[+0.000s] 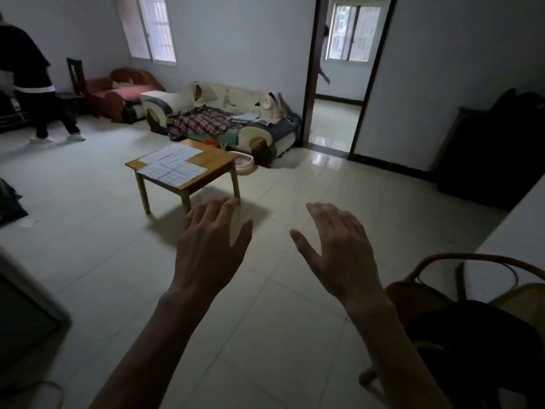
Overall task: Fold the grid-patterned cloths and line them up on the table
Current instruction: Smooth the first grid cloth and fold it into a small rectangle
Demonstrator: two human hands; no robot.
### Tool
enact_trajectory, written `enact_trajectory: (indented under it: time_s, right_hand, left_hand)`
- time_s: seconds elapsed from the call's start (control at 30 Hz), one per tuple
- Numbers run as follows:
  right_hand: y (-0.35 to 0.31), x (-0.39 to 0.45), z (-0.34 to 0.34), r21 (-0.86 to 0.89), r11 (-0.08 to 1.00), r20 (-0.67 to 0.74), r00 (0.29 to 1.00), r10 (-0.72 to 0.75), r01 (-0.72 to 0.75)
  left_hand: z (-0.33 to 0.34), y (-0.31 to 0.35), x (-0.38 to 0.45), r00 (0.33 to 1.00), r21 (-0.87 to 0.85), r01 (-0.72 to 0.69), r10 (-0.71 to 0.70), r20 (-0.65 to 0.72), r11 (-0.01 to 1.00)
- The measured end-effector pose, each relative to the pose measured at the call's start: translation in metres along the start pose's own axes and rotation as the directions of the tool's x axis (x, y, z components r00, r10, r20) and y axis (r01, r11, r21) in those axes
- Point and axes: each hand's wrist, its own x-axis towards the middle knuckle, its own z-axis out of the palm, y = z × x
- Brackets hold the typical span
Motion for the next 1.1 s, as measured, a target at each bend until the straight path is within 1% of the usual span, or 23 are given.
enact_trajectory:
  time_s: [0.07, 0.17, 0.27, 0.53, 0.7, 0.9, 1.1]
  right_hand:
    - [0.011, 0.013, 0.013, 0.027, 1.0, 0.039, 0.999, -0.005, 0.004]
    - [0.025, 0.031, 0.041, 0.023, 0.999, 0.073, 0.997, -0.039, 0.037]
    - [0.033, 0.05, 0.065, 0.049, 0.995, 0.094, 0.992, -0.087, 0.083]
    - [0.019, 0.11, 0.12, 0.113, 0.983, 0.128, 0.979, -0.16, 0.146]
    - [0.003, 0.16, 0.163, 0.129, 0.977, 0.149, 0.97, -0.19, 0.172]
    - [-0.021, 0.23, 0.23, 0.143, 0.972, 0.162, 0.964, -0.211, 0.189]
    - [-0.054, 0.286, 0.292, 0.166, 0.973, 0.179, 0.966, -0.187, 0.157]
  left_hand:
    - [0.014, -0.001, 0.01, 0.999, -0.004, 0.048, -0.048, 0.002, 0.999]
    - [0.036, -0.009, 0.02, 0.996, 0.021, 0.09, -0.09, 0.0, 0.996]
    - [0.053, -0.021, 0.028, 0.994, 0.053, 0.105, -0.103, -0.036, 0.993]
    - [0.079, -0.067, 0.058, 0.986, 0.146, 0.167, -0.16, -0.053, 0.975]
    - [0.103, -0.114, 0.087, 0.982, 0.18, 0.185, -0.177, -0.06, 0.966]
    - [0.135, -0.191, 0.127, 0.972, 0.204, 0.235, -0.23, -0.047, 0.95]
    - [0.153, -0.268, 0.166, 0.954, 0.162, 0.298, -0.291, -0.068, 0.941]
